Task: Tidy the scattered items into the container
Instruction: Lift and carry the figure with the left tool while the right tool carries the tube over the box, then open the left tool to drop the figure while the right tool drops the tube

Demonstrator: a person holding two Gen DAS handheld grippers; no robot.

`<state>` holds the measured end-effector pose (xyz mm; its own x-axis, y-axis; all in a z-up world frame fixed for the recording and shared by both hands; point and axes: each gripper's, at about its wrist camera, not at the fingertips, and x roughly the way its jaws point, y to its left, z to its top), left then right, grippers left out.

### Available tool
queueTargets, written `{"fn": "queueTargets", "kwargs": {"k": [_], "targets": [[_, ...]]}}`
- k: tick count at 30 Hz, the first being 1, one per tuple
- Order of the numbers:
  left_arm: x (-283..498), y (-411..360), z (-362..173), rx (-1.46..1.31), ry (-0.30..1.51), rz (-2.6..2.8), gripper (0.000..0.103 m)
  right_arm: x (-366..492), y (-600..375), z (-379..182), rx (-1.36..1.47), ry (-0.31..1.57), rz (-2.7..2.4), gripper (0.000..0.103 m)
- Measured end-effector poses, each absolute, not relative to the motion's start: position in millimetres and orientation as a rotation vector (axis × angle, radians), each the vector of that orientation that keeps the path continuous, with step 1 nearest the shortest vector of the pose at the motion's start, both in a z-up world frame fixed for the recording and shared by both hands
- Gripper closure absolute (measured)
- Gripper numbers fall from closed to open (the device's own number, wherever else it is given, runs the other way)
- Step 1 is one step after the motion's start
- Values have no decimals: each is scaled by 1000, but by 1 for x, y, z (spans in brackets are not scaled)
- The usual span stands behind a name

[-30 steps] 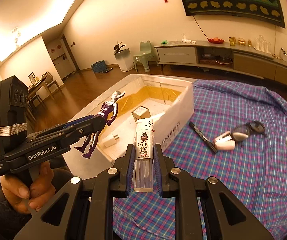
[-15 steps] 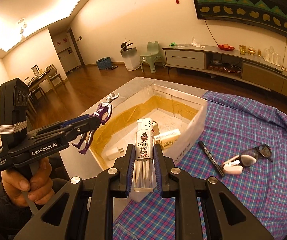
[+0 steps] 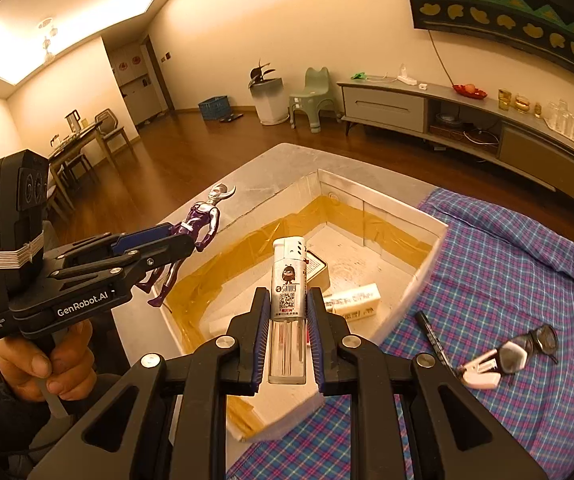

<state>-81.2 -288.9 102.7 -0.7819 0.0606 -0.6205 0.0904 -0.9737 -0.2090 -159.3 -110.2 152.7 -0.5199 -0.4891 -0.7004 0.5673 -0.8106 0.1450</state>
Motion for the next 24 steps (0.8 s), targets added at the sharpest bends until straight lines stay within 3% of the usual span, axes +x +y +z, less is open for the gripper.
{"fn": "queueTargets", "kwargs": {"k": [13, 24], "targets": [[-123, -314, 68, 1330, 426, -2807, 67, -220, -148, 121, 1187, 129, -2230, 83], [-166, -307, 37, 1580, 325, -2704, 66, -277, -161, 87, 1388, 34, -2172, 83]]}}
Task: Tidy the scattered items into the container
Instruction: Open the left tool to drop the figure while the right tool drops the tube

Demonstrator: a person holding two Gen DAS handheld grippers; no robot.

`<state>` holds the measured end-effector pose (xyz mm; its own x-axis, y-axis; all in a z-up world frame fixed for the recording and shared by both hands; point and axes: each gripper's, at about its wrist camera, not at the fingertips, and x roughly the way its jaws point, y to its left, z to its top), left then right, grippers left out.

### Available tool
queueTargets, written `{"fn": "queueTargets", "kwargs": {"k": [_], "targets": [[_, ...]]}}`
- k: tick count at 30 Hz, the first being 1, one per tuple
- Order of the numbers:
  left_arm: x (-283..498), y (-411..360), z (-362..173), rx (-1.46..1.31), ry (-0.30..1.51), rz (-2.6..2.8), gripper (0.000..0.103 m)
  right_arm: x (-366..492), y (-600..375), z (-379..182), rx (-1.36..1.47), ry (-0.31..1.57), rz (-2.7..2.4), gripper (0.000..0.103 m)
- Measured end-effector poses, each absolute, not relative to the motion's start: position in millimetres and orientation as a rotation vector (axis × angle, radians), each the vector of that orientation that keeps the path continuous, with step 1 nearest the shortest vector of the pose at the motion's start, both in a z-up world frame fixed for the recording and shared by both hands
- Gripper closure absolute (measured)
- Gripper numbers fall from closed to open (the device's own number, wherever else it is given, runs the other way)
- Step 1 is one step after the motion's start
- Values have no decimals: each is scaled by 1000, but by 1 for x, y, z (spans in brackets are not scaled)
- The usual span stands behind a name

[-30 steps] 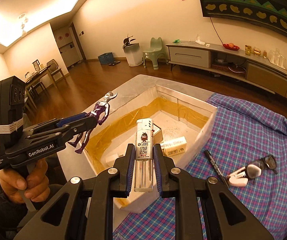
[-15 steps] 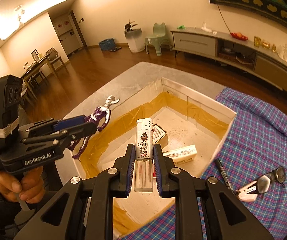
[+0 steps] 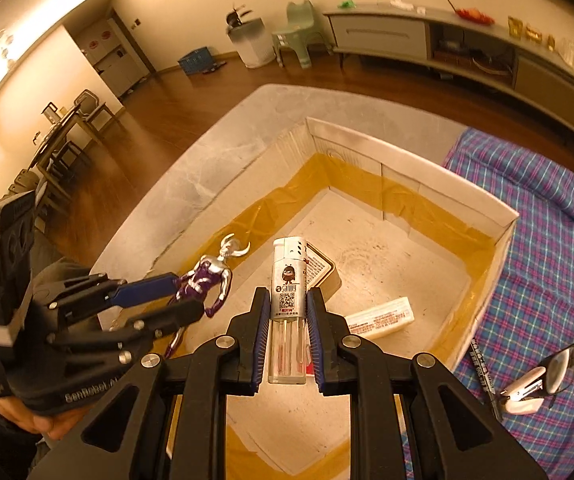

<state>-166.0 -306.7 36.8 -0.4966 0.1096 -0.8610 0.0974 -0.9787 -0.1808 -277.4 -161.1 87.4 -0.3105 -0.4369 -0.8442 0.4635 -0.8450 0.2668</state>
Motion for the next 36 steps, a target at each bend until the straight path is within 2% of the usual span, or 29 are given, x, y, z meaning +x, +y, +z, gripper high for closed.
{"fn": "queueTargets", "kwargs": {"k": [3, 6, 14, 22, 25, 30, 33, 36], "targets": [[-177, -305, 30, -1622, -276, 2673, 66, -294, -162, 75, 1459, 4, -2155, 83], [-188, -309, 23, -1682, -305, 2641, 66, -311, -164, 63, 1524, -19, -2144, 83], [-209, -311, 4, -1812, -260, 2585, 66, -345, -178, 42, 1628, 63, -2146, 83], [-218, -310, 6, -1808, -208, 2615, 66, -364, -184, 22, 1718, 121, -2154, 83], [-215, -298, 17, -1729, -92, 2659, 66, -367, -184, 20, 1723, 142, -2171, 83], [-221, -298, 8, -1771, -102, 2630, 65, -372, -183, 19, 1730, 143, -2192, 83], [-225, -301, 1, -1796, -104, 2628, 64, -376, -179, 20, 1735, 115, -2202, 82], [-226, -302, 1, -1796, -107, 2626, 57, -377, -175, 24, 1732, 87, -2217, 81]]}}
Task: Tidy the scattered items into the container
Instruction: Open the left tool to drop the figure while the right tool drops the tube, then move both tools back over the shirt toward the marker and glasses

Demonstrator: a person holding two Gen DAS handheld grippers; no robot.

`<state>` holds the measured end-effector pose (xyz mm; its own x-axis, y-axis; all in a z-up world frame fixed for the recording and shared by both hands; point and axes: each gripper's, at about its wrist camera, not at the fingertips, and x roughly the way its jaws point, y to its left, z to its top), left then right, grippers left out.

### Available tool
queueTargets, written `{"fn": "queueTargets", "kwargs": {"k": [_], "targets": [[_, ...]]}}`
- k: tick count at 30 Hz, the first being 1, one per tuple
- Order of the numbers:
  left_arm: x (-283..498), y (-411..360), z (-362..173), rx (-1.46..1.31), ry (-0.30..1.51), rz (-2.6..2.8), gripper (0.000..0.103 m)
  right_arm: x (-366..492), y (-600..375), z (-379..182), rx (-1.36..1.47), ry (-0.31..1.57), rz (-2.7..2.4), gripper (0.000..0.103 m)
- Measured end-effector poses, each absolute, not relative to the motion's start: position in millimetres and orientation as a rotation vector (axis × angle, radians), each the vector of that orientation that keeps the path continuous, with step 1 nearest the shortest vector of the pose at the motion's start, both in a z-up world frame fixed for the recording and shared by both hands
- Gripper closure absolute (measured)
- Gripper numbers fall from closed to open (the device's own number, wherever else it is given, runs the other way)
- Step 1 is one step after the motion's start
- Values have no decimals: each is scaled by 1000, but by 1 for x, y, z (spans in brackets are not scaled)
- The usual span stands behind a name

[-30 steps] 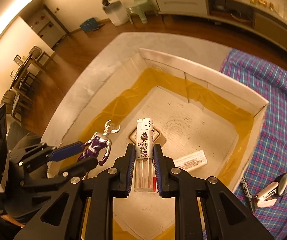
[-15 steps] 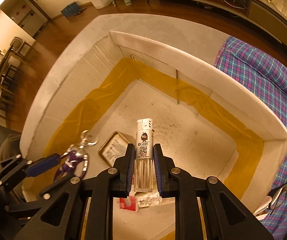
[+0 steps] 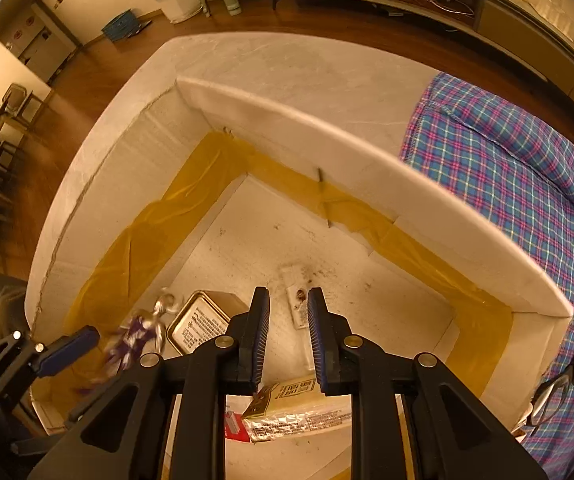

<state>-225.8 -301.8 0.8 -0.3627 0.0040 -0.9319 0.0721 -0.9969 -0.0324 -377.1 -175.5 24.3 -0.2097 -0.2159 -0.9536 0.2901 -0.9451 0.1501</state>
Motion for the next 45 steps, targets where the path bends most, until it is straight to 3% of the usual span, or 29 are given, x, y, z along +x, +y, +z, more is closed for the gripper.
{"fn": "queueTargets", "kwargs": {"k": [1, 25, 45], "targets": [[-225, -302, 1, 1747, 110, -2551, 52, -376, -175, 26, 1729, 82, -2216, 81], [-161, -265, 45, 1609, -52, -2628, 52, -307, -156, 60, 1658, 149, -2122, 70], [-92, -209, 98, 1400, -147, -2793, 52, -203, -120, 127, 1281, 242, -2164, 61]]}}
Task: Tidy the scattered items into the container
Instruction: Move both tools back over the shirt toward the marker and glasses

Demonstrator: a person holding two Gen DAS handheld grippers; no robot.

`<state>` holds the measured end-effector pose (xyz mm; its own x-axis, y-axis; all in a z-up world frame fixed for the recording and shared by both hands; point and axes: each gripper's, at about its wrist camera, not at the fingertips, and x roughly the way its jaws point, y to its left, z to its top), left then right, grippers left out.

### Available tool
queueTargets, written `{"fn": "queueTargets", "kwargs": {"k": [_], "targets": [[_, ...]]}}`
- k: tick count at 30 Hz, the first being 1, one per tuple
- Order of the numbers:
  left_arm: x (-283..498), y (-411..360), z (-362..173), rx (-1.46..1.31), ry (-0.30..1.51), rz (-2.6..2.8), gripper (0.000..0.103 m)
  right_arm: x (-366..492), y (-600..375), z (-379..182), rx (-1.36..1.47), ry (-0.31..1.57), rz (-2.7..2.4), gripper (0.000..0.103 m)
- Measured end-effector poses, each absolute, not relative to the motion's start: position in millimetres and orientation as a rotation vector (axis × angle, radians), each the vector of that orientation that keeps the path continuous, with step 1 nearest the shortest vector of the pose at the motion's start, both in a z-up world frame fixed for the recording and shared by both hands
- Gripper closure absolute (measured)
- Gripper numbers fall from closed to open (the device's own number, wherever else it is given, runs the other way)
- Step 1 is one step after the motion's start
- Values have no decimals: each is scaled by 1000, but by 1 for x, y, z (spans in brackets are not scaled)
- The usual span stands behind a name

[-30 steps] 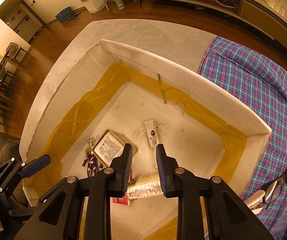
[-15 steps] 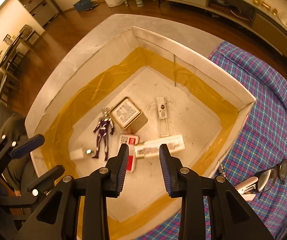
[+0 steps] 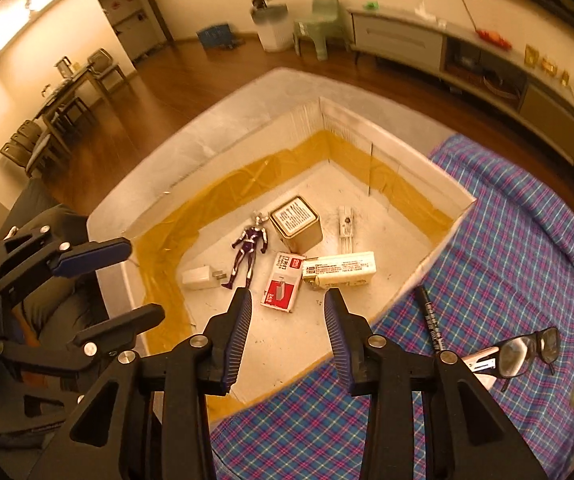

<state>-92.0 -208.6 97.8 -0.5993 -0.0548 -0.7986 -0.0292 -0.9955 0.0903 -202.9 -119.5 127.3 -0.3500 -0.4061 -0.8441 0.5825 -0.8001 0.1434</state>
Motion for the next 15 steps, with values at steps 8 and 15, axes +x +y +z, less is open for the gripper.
{"fn": "queueTargets", "kwargs": {"k": [8, 15], "targets": [[-65, -187, 115, 1307, -166, -2845, 52, -155, -91, 143, 1102, 232, -2206, 58], [-36, -163, 128, 1197, -210, -2906, 52, -108, -65, 151, 932, 279, -2251, 55]]}}
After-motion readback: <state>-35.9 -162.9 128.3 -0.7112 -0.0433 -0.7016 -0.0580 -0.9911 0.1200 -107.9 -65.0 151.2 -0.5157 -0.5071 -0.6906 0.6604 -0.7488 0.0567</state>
